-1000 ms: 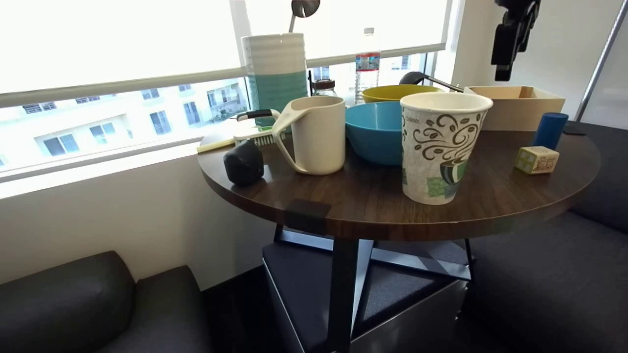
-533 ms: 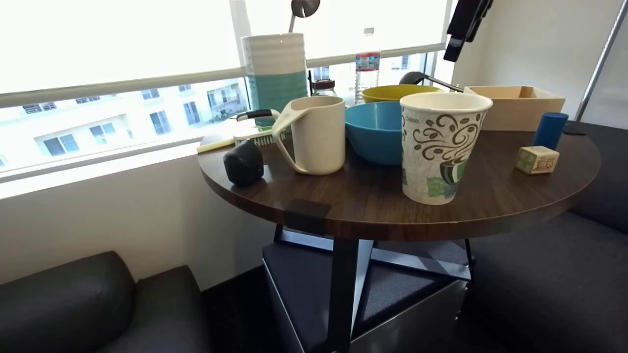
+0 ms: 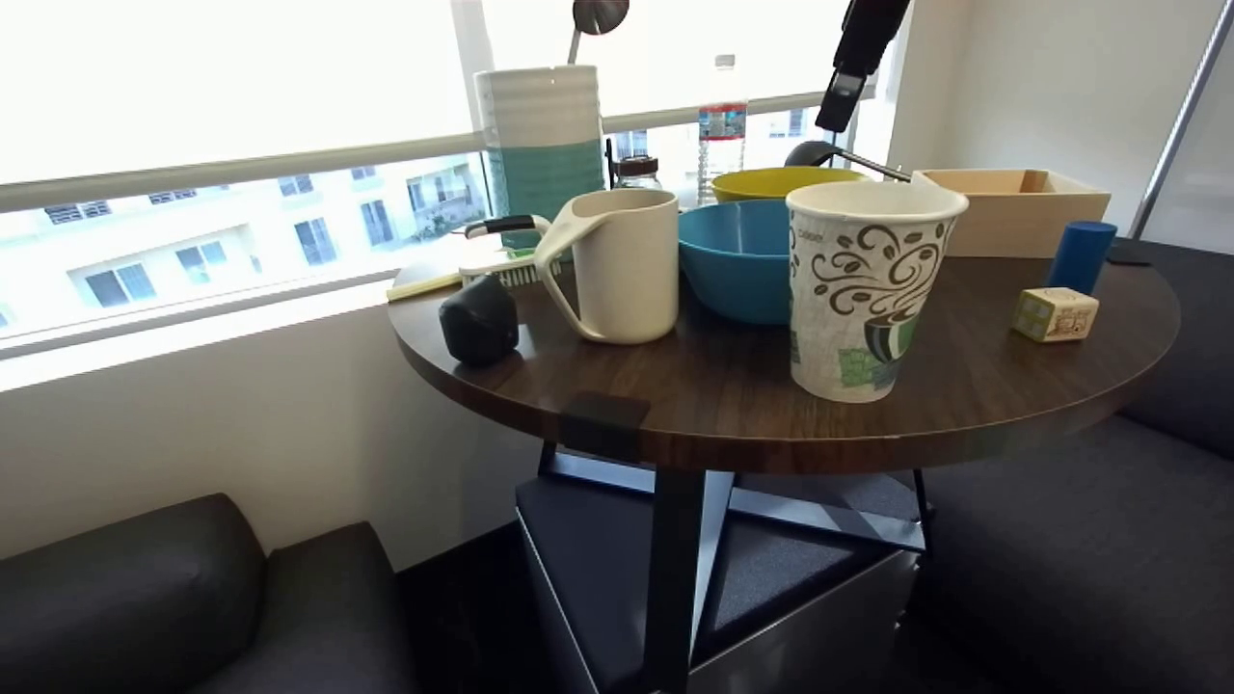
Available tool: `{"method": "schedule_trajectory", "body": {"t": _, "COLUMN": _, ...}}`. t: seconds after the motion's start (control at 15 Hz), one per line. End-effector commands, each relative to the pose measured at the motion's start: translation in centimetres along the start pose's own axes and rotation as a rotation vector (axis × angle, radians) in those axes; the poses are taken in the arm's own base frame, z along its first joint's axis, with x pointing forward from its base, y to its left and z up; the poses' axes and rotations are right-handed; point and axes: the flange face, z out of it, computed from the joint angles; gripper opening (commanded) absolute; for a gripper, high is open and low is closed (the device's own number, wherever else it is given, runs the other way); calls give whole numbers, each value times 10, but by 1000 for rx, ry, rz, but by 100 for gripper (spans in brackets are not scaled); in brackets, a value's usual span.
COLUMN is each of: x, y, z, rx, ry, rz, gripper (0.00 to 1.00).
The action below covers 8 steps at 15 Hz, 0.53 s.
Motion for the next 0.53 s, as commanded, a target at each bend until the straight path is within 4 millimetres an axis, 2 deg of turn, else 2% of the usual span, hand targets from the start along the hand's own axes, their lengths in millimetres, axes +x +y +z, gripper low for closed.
{"method": "schedule_trajectory", "body": {"t": 0.0, "x": 0, "y": 0, "z": 0, "rx": 1, "ry": -2, "rz": -2, "gripper": 100}}
{"method": "schedule_trajectory", "body": {"t": 0.13, "x": 0, "y": 1, "z": 0, "rx": 2, "ry": -2, "rz": -4, "gripper": 100}}
{"method": "schedule_trajectory", "body": {"t": 0.47, "x": 42, "y": -42, "z": -7, "rx": 12, "ry": 66, "rz": -282, "gripper": 100}}
